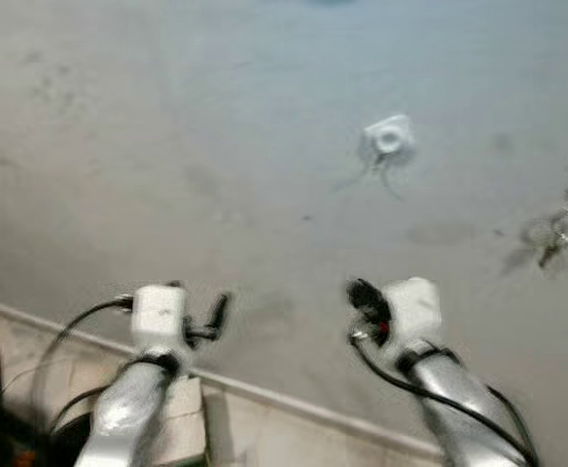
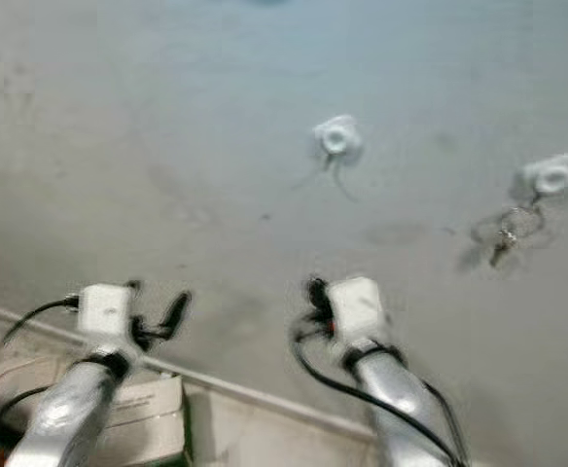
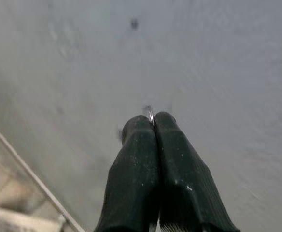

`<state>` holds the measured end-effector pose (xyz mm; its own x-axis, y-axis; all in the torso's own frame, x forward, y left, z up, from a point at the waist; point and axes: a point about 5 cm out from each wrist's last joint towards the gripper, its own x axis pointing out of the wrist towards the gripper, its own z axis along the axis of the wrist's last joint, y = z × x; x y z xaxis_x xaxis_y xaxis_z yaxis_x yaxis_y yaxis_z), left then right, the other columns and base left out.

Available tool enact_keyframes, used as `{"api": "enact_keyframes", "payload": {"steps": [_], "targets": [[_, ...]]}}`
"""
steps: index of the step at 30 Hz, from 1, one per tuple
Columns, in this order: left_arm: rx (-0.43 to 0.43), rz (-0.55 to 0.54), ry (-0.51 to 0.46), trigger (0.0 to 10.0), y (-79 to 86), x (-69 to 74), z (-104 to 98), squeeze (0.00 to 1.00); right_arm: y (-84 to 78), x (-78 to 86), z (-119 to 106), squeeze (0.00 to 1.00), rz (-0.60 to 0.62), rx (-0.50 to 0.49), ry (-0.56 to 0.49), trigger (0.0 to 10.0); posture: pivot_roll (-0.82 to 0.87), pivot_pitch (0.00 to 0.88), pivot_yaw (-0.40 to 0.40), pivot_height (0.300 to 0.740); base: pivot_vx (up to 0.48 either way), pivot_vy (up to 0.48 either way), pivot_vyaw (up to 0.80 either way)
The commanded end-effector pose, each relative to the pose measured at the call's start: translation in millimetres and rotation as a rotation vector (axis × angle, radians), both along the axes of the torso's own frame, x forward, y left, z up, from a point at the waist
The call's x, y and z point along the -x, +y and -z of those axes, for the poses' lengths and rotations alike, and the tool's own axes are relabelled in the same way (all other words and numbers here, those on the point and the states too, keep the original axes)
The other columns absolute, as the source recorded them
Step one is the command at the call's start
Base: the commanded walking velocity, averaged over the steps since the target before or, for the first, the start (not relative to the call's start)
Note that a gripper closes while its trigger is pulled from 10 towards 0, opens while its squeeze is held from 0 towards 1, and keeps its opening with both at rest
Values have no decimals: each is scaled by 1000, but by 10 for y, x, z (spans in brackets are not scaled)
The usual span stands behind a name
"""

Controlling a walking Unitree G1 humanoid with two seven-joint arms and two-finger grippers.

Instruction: Hang keys on a hook

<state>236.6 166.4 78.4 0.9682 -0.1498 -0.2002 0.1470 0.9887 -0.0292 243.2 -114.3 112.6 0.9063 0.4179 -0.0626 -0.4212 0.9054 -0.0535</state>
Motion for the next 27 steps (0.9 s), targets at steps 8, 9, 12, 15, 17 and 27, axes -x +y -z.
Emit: {"api": "enact_keyframes", "payload": {"steps": [8,9,12,15,17,27], "targets": [[21,63,-23,10000,-160,-7,-45,0,-131,24,83,0,40,26,37,10000,23,0,45,740,0,0,0],[20,67,-23,10000,-165,-6,-43,0,-131,24,82,0,40,26,37,10000,23,0,45,740,0,0,0],[18,77,-26,10000,-178,-8,-50,0,-132,23,76,0,40,25,35,10000,26,0,44,740,0,0,0],[11,97,-34,10000,-198,-9,-57,0,-122,17,78,0,39,24,35,10000,28,0,43,740,0,0,0],[10,99,-35,10000,-202,-12,-60,0,-120,13,75,0,39,24,33,10000,28,0,43,740,0,0,0],[-10,133,-120,10000,-275,-48,-205,0,-46,-97,-149,0,36,-4,-54,10000,49,0,39,740,0,0,0]]}}
